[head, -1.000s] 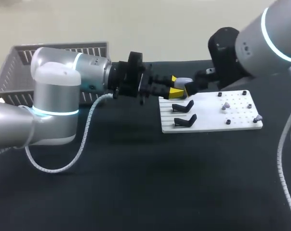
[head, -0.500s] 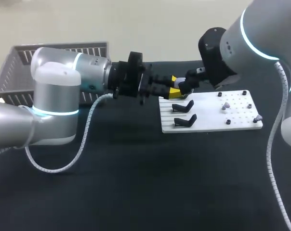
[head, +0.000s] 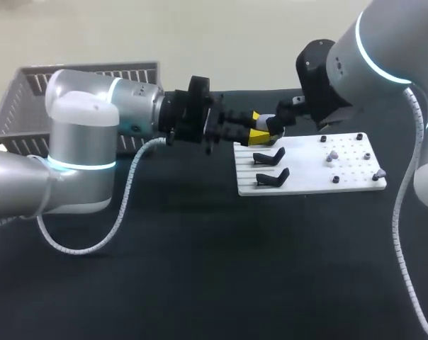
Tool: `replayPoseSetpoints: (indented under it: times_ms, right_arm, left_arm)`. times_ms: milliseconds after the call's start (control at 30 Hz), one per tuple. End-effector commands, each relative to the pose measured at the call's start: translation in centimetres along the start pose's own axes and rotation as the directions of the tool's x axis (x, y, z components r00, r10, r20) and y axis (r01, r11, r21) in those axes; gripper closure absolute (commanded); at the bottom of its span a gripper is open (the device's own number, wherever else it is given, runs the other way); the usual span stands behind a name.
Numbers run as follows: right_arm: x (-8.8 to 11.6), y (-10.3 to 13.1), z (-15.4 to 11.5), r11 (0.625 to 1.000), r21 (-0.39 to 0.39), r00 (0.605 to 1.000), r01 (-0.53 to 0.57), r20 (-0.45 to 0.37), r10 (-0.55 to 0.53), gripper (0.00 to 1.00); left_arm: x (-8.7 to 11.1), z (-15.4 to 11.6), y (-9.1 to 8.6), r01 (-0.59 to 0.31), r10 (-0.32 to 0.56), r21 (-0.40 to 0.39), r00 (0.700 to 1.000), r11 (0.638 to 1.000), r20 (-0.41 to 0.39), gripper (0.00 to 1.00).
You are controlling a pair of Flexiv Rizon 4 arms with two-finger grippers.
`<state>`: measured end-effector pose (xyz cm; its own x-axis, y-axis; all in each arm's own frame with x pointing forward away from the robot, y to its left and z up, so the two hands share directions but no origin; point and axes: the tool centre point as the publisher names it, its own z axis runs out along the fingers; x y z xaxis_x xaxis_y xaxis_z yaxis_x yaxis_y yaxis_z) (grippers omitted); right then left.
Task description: Pick up each earbud case from the left stands, insert the matching earbuds, close the lid, and place the case in the box.
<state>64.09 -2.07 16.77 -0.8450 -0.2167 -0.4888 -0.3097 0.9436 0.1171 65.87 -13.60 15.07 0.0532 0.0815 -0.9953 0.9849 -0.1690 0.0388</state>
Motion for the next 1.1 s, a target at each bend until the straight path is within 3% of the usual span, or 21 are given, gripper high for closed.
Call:
replayPoseSetpoints:
  times_ms: [33, 700, 933, 1100]
  right_arm:
    - [0.0, 0.0, 0.2, 1.000, 0.004, 1.000, -0.003, 0.009, 0.003, 0.00]
    - [-1.6, -1.3, -0.7, 0.999, 0.036, 0.998, -0.012, 0.068, 0.010, 0.00]
    - [-2.2, -2.3, -2.8, 0.994, 0.108, 0.990, 0.007, 0.142, -0.022, 0.00]
    - [-1.2, -4.1, -3.9, 0.985, 0.172, 0.992, 0.013, 0.122, -0.034, 0.00]
  left_arm:
    - [0.0, 0.0, 0.1, 0.000, 0.000, 0.001, 1.000, 1.000, -0.001, 1.00]
    - [0.0, 0.0, 0.1, 0.000, 0.000, 0.001, 1.000, 1.000, -0.001, 1.00]
    - [0.0, 0.0, 0.1, 0.000, 0.000, 0.001, 1.000, 1.000, -0.001, 1.00]
    - [0.0, 0.0, 0.1, 0.000, 0.000, 0.001, 1.000, 1.000, -0.001, 1.00]
